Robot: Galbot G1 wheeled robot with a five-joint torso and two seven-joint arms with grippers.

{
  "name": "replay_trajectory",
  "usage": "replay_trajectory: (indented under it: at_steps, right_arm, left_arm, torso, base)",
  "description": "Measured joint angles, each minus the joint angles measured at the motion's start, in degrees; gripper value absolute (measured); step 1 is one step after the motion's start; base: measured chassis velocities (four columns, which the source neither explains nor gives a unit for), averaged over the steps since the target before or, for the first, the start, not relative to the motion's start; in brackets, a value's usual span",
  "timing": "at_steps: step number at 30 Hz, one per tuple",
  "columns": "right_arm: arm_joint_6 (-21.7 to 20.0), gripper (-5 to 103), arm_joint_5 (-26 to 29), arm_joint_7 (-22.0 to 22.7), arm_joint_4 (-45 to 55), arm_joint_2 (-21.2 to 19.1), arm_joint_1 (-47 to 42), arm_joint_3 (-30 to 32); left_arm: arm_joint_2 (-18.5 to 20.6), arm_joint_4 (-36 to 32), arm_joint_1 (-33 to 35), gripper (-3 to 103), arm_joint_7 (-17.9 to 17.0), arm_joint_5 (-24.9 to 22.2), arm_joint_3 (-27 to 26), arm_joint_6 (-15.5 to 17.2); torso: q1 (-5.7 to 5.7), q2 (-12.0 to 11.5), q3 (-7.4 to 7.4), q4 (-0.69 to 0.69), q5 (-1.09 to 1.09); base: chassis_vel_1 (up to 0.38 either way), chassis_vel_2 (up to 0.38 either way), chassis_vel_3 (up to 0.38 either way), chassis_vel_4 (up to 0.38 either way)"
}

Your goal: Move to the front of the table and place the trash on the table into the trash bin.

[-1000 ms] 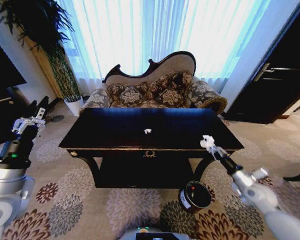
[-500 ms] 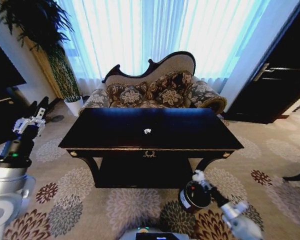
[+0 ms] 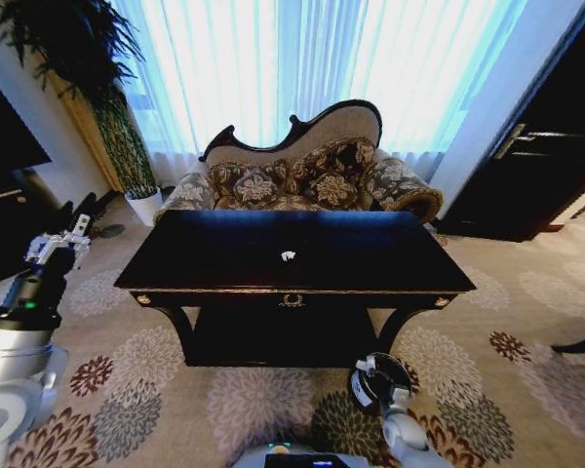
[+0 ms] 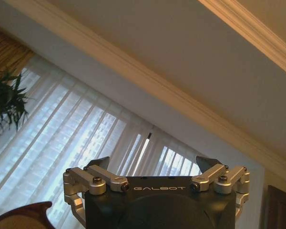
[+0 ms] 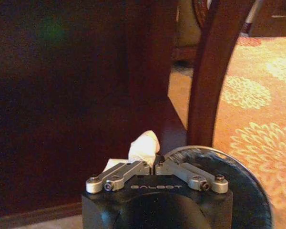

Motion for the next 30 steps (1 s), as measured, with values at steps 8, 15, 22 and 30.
replay_trajectory:
  at_steps: [8, 15, 22, 30]
  right_arm:
    - [-0.15, 1, 0.20, -0.71, -6.97, -1.98, 3.71, -0.72]
    - [-0.64, 1, -0.20, -1.51, -11.48, -3.07, 9.14, -2.89]
    - [-1.53, 1, -1.61, -1.95, -15.26, -2.91, 12.00, -3.87]
    - [-1.93, 25, -4.43, -2.10, -19.30, -2.54, 15.01, -4.16]
  left_arm:
    - [-2.09, -1.69, 0.65, 100, -0.98, 0.02, 1.18, 0.61]
    - [-2.64, -2.20, 1.86, 100, -1.06, 0.20, -0.17, 0.62]
    - [-2.44, -3.33, 2.66, 100, -1.23, 0.12, -1.25, 0.60]
    - [-2.32, -3.11, 2.90, 100, -1.32, -0.06, -1.93, 0.60]
  torso:
    - [0.00, 0.00, 0.00, -0.01, 0.02]
    - [0.00, 0.00, 0.00, 0.00, 0.02]
    - [0.00, 0.00, 0.00, 0.00, 0.02]
    - [0.00, 0.00, 0.00, 0.01, 0.01]
  base:
    - [0.000, 0.000, 0.000, 0.000]
    - [0.000, 0.000, 0.000, 0.000]
    - [0.000, 0.000, 0.000, 0.000]
    - [0.000, 0.000, 0.000, 0.000]
